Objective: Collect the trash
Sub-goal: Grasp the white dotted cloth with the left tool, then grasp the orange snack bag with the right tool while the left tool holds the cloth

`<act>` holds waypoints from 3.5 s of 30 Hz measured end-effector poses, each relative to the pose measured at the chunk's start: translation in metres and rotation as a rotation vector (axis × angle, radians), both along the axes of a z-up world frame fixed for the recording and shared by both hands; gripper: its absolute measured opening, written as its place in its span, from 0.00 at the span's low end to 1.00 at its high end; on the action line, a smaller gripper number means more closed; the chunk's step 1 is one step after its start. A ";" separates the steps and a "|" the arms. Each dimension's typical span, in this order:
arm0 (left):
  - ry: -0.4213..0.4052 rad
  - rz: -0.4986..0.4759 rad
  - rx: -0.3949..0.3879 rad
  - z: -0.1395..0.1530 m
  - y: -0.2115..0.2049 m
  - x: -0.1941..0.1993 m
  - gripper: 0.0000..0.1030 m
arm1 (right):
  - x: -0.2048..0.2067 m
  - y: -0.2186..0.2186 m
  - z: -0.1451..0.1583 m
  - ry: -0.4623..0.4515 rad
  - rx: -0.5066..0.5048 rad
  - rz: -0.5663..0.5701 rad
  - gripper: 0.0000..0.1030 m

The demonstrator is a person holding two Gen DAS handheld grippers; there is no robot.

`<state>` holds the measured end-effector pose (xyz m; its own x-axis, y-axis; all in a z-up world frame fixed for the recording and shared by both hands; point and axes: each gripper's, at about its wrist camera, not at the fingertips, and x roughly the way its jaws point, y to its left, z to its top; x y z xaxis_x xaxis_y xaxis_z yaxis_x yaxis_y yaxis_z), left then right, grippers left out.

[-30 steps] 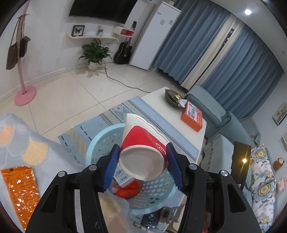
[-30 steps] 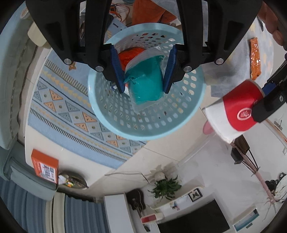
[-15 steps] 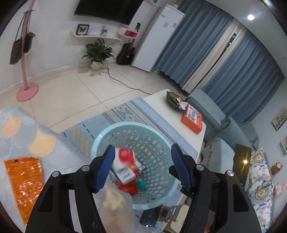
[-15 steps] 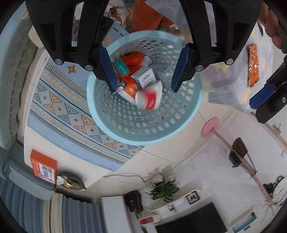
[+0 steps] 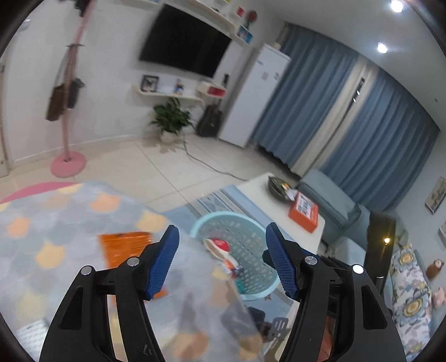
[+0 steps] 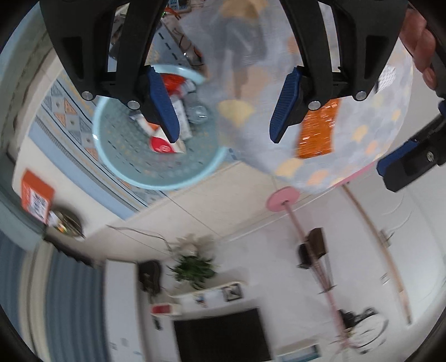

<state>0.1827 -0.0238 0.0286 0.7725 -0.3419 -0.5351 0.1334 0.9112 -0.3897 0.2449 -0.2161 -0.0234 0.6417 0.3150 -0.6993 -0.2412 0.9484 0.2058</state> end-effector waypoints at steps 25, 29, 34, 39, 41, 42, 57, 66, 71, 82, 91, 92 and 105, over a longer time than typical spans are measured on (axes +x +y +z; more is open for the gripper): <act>0.268 0.361 0.012 -0.094 0.185 -0.121 0.74 | -0.007 0.150 -0.058 0.040 -0.067 0.217 0.64; 0.301 0.330 0.116 -0.111 0.174 -0.116 0.74 | -0.001 0.159 -0.069 0.061 -0.088 0.214 0.69; 0.300 0.298 0.191 -0.122 0.159 -0.112 0.76 | 0.000 0.164 -0.077 0.073 -0.096 0.232 0.74; 0.288 0.300 0.285 -0.124 0.145 -0.112 0.74 | 0.001 0.172 -0.082 0.076 -0.153 0.224 0.74; 0.280 0.310 0.317 -0.124 0.140 -0.113 0.72 | 0.002 0.175 -0.084 0.079 -0.176 0.234 0.74; 0.277 0.313 0.335 -0.124 0.137 -0.113 0.71 | 0.001 0.177 -0.084 0.075 -0.189 0.235 0.74; 0.213 0.283 0.356 -0.115 0.119 -0.118 0.35 | -0.004 0.179 -0.082 0.036 -0.200 0.242 0.53; 0.201 0.254 0.359 -0.108 0.106 -0.114 0.21 | -0.014 0.170 -0.072 -0.005 -0.144 0.257 0.30; 0.172 0.217 0.353 -0.096 0.093 -0.113 0.21 | -0.014 0.156 -0.065 -0.023 -0.072 0.243 0.23; 0.088 0.136 0.345 -0.066 0.056 -0.104 0.21 | -0.015 0.109 -0.046 -0.027 0.021 0.215 0.03; 0.107 0.155 0.299 -0.070 0.067 -0.109 0.21 | 0.010 0.133 -0.054 0.036 -0.036 0.276 0.72; 0.110 0.162 0.301 -0.070 0.070 -0.109 0.21 | 0.013 0.137 -0.056 0.037 -0.057 0.271 0.72; 0.148 0.187 0.267 -0.081 0.085 -0.100 0.21 | 0.027 0.181 -0.089 0.070 -0.269 0.263 0.74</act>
<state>0.0824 0.0610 -0.0520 0.7162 -0.0350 -0.6970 -0.0857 0.9868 -0.1375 0.2719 -0.0347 -0.1119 0.5116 0.2614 -0.8185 -0.4775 0.8784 -0.0179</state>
